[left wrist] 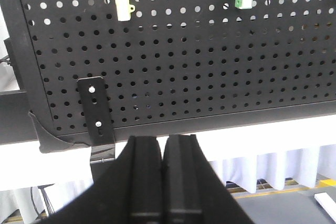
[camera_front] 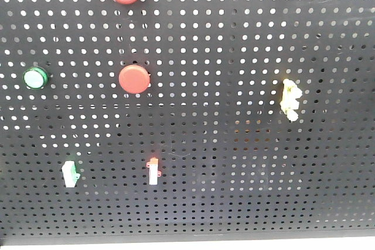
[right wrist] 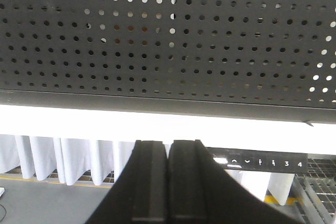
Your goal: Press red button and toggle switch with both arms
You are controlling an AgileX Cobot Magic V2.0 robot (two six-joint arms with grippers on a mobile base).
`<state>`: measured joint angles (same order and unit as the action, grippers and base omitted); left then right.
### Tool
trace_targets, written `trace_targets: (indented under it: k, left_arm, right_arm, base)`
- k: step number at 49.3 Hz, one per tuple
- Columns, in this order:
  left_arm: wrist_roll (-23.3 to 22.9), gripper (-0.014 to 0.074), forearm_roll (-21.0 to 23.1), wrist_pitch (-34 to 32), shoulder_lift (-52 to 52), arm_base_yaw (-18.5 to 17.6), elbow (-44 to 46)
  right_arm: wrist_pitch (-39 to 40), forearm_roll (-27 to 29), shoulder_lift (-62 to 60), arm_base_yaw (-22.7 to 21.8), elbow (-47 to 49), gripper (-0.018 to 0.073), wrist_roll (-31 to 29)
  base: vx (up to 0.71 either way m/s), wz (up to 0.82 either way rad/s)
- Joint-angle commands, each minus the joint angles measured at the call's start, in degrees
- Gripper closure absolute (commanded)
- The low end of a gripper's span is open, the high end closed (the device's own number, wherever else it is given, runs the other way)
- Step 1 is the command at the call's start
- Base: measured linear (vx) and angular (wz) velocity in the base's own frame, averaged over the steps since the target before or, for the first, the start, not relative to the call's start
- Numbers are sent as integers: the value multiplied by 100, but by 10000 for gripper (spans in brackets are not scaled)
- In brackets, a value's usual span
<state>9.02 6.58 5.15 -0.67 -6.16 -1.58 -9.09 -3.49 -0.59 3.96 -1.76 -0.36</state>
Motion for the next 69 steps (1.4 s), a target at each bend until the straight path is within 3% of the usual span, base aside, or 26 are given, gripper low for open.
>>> trace_targets:
  k: [1, 9, 14, 22, 35, 36, 50, 62, 66, 69]
  left_arm:
    - [-15, 595, 18, -803, -90, -35, -190]
    - [-256, 595, 78, -1883, -90, -35, -52]
    - [-902, 595, 63, -1696, -83, -35, 380]
    - [-994, 595, 58, -515, 196, -35, 1405]
    - [-757, 595, 58, 434, 1921, -35, 3730]
    - [-462, 595, 58, 926, 2916, -35, 4924]
    - [-410, 595, 81, 618, 3922, -35, 6075]
    - [-372, 595, 724, 433, 4024, -63, 6081]
    - [17, 595, 889, 674, 4137, -235, 6179]
    - [559, 595, 1107, 881, 4276, -444, 6330]
  right_arm:
    - [726, -78, -87, -27, -66, 562, -56]
    - [2438, -52, -87, -20, -45, 562, 94]
    - [3093, -52, -87, -14, 207, 562, 374]
    - [2606, -58, 144, -14, 1329, 562, 645]
    - [1146, -58, 1781, -14, 3837, 562, 639]
    - [548, -58, 2678, -14, 4825, 562, 635]
    - [632, -52, 3597, -14, 5412, 562, 645]
    - [632, 205, 3639, -14, 5412, 562, 932]
    - [624, 441, 3639, -14, 5412, 562, 956]
    - [582, 486, 3639, -14, 5412, 562, 943]
  base:
    - [0, 0]
    - [0, 0]
    - [0, 0]
    - [0, 0]
    - [0, 0]
    - [0, 0]
    - [0, 0]
    - [0, 0]
    - [0, 0]
    - [0, 0]
